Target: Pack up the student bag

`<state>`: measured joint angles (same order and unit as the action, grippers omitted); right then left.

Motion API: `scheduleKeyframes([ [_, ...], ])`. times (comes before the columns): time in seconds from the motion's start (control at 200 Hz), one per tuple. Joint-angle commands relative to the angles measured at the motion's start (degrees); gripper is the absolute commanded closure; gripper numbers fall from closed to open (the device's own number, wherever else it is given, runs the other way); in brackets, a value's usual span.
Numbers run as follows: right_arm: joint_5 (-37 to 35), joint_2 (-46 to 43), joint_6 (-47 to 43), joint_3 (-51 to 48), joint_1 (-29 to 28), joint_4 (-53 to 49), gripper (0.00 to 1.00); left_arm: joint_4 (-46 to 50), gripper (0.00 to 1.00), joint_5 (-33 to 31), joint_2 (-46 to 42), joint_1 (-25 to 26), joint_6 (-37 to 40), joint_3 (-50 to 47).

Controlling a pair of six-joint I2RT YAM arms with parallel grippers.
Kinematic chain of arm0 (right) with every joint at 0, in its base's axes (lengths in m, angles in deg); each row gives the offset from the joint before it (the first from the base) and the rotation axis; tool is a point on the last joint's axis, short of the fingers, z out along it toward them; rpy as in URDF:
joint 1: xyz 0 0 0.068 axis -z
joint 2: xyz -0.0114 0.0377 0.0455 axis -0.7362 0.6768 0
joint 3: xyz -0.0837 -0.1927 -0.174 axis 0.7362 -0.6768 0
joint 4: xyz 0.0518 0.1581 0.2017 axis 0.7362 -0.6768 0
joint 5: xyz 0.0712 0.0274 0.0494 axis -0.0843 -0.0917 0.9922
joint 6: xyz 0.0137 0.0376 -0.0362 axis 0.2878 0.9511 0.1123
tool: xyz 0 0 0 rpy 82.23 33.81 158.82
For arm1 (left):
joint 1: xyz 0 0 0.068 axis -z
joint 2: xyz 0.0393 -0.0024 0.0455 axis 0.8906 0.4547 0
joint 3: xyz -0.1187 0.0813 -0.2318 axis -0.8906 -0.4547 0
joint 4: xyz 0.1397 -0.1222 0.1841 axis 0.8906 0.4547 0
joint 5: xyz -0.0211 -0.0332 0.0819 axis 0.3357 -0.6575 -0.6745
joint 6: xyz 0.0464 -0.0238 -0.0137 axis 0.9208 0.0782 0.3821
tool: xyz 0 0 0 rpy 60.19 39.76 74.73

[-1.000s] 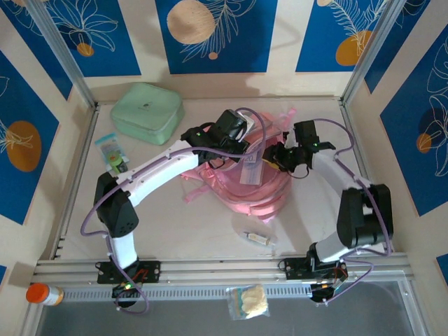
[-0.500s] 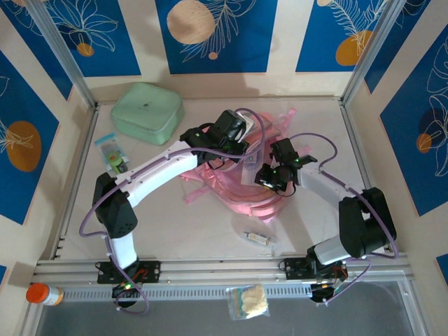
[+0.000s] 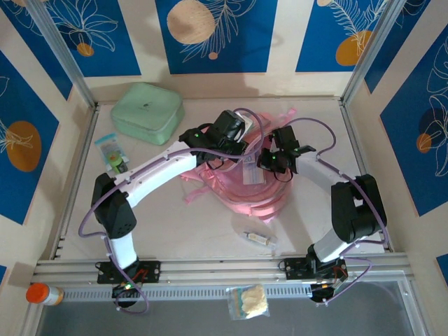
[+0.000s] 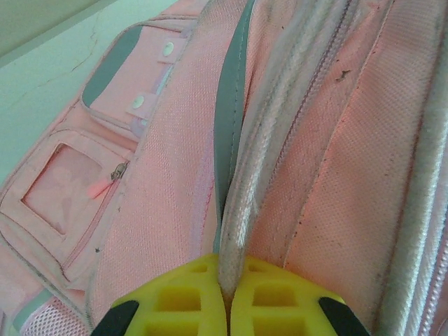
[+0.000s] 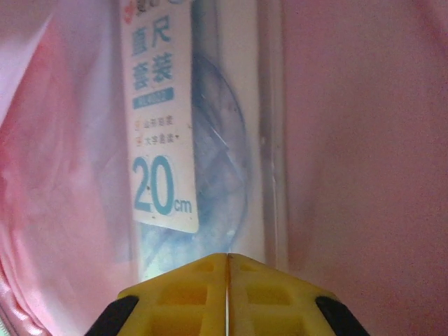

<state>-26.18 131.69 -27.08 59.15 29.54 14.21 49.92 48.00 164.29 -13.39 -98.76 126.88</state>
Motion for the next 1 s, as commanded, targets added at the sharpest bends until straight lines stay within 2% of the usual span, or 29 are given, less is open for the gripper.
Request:
scheduleKeyframes([
  [0.0, 0.88, -3.18, -3.51, 0.91, -0.05, 0.98, 0.89, -4.47, 1.0, -0.07, -4.48, 0.06, -1.18, 1.0],
  [0.085, -5.85, -6.21, 1.21, 1.51, -0.72, -8.22, 0.84, -4.57, 1.0, 0.49, -4.58, 0.01, -1.32, 1.01],
  [0.16, -2.44, -9.98, 3.45, -3.14, -1.65, -7.57, 0.81, -4.45, 1.0, 0.7, -4.56, 0.0, -1.19, 1.35],
  [0.24, -2.2, -12.63, 6.5, -6.89, -3.35, -8.7, 0.8, -4.08, 1.0, 1.26, -4.22, 0.02, -1.11, 2.15],
  [0.32, -0.49, -13.69, 9.51, -10.45, -5.08, -7.57, 0.8, -4.21, 1.0, 2.03, -3.87, 0.03, -1.11, 2.45],
  [0.41, -1.82, -12.52, 11.72, -12.6, -6.47, -6.72, 0.81, -3.75, 1.0, 1.89, -3.53, 0.01, -1.14, 2.97],
  [0.515, -3.73, -10.43, 11.96, -13.0, -6.02, -6.6, 0.83, -3.21, 1.0, 1.61, -3.73, 0.01, -1.11, 3.08],
  [0.84, -6.18, -6.07, 5.84, -7.12, -0.72, 6.48, 0.83, -1.96, 1.0, 3.01, -2.96, 0.02, -1.3, 3.71],
  [0.995, 0.68, -4.3, 5.7, -5.39, 0.95, 8.48, 0.83, -1.84, 1.0, 2.64, -2.78, 0.08, -1.32, 3.97],
])
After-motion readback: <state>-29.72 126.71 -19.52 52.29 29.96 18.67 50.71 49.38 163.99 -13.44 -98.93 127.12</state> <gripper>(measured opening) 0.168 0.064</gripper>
